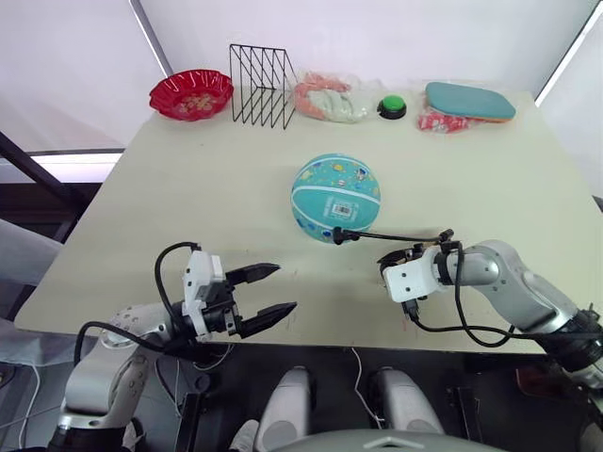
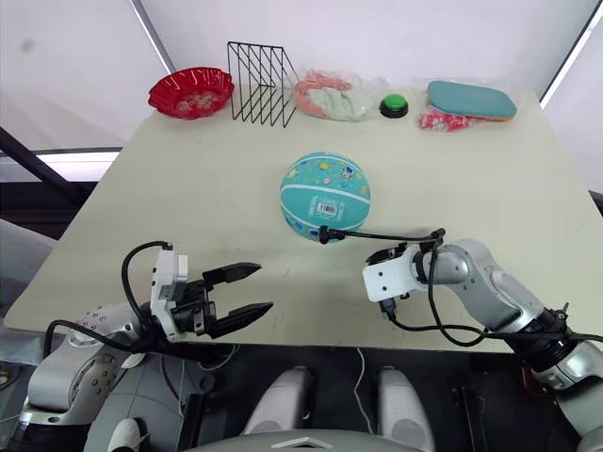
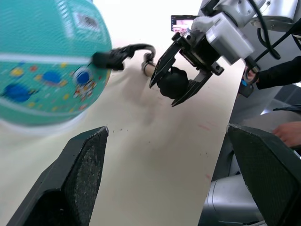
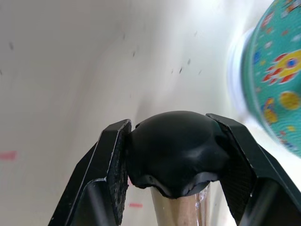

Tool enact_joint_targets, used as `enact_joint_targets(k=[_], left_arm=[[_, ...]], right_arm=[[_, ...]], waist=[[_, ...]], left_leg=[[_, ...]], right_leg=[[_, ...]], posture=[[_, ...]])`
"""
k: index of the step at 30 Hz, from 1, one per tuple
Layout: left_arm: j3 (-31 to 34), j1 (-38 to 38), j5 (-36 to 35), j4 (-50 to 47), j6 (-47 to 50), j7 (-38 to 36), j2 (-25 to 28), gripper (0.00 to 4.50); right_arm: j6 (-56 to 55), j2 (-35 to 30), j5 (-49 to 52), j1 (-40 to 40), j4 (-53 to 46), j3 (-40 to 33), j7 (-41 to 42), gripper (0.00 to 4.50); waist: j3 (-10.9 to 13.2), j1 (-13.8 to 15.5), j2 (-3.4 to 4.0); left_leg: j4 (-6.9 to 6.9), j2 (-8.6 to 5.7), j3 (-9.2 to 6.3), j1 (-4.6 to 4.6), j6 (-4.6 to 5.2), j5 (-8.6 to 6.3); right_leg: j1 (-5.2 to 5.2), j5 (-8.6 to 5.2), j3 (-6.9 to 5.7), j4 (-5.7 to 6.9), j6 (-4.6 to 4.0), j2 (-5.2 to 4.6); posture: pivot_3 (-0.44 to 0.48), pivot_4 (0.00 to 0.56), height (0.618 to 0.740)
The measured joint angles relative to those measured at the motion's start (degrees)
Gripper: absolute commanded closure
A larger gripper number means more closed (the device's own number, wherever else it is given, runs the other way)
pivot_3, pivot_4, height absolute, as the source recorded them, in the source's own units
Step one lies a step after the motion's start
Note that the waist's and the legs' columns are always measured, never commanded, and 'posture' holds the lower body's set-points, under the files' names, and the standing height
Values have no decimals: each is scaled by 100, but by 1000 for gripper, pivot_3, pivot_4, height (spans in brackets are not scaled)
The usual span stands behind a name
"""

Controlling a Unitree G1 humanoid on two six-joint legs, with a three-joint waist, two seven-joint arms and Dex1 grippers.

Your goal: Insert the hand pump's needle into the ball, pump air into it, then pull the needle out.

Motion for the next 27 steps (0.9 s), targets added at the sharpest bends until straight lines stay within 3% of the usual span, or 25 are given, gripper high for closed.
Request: enact_joint_targets(k=[1,2,4,6,7,11,17,22,27], left_arm=[[35,42,12,47,-74,-14,0,228],[45,42,13,73,-92,-18,0,228],[76,41,13,87,-116,-23,0,228],[125,41,13,105,-142,-29,0,228],[131,7,16,145,-162,-35,6,228],[145,-109,25,234,-228,-66,24,228],[159,-434,13,355,-197,-94,95,228],[138,-1492,13,808,-10,20,174,228],[-58,-2392,141,1130,157,146,160,228]], right_arm=[[16,98,-48,6,133,12,47,2466],[20,130,-49,11,172,12,58,1671],[67,178,33,53,243,-15,184,1078],[127,179,125,193,323,-54,289,188],[126,176,203,212,300,-151,332,82],[152,195,533,351,43,-429,439,82],[532,446,1789,840,-980,-1252,527,82],[1243,472,3600,2114,-2307,-2767,355,82],[1771,472,4596,2860,-3097,-3952,-96,82]], waist=[[0,-1,0],[0,3,0],[0,10,0],[1,1,2],[2,-13,3],[3,-36,4],[5,-5,4],[5,38,1],[6,-23,0]], left_leg=[[0,0,1,0,0,0],[0,0,-1,-2,0,0],[-2,0,-7,-6,1,-1],[-6,-1,-5,-8,2,-2],[-9,-1,-2,-7,2,-3],[-12,0,-2,-7,2,-3],[-11,5,-10,-12,2,-2],[-1,3,-9,-16,2,-2],[-1,3,-1,-7,2,-2]], right_leg=[[0,10,1,0,-10,-1],[0,16,0,0,-10,-2],[0,21,-6,-2,-6,-2],[-2,23,-5,-2,-5,-2],[-4,23,-2,-2,-4,-4],[-8,23,-2,0,-4,5],[-11,23,-1,2,-4,20],[-5,24,-3,2,-2,23],[-3,21,5,6,6,29]], posture=[[0,150,740],[0,150,740],[0,150,740],[0,150,740],[0,150,740],[0,150,740],[0,150,740],[0,150,740],[0,150,740]])
